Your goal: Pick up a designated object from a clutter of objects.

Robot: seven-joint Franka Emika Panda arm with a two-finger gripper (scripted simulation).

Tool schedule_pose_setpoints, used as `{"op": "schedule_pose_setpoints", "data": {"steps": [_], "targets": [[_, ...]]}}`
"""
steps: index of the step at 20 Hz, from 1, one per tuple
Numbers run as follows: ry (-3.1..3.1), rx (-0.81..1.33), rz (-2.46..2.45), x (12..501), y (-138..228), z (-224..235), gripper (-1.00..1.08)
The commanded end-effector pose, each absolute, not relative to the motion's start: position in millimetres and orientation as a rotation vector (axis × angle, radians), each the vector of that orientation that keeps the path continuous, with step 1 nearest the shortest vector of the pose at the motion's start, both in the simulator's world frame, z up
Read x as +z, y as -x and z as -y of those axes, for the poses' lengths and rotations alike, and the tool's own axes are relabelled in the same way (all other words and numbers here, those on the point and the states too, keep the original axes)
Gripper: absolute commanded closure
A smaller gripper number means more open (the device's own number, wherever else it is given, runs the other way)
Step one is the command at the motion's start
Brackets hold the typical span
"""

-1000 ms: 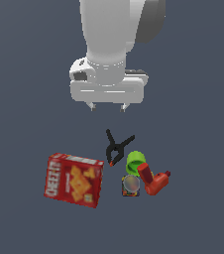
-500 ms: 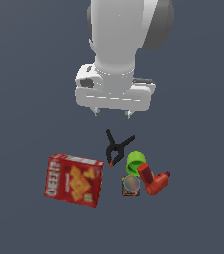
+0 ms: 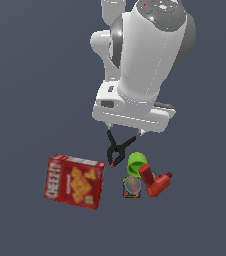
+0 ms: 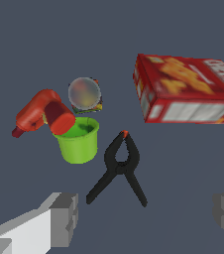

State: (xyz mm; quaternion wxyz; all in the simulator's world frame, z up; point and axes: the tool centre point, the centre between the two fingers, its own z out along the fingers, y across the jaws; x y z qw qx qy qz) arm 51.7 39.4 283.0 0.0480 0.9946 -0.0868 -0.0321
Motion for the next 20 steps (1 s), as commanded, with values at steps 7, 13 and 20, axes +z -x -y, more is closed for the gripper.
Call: {"op": "schedule_pose_setpoints", "data": {"steps": [7, 13, 20], "targets": [[-2.957, -0.128, 0.411, 249.4, -83.7, -81.3, -1.00], [-2.905, -0.137, 0.523, 222.9, -101.9, -110.7, -1.00], [-2.844, -0.140, 0.666, 189.7, -118.8, -143.4, -1.00]]}}
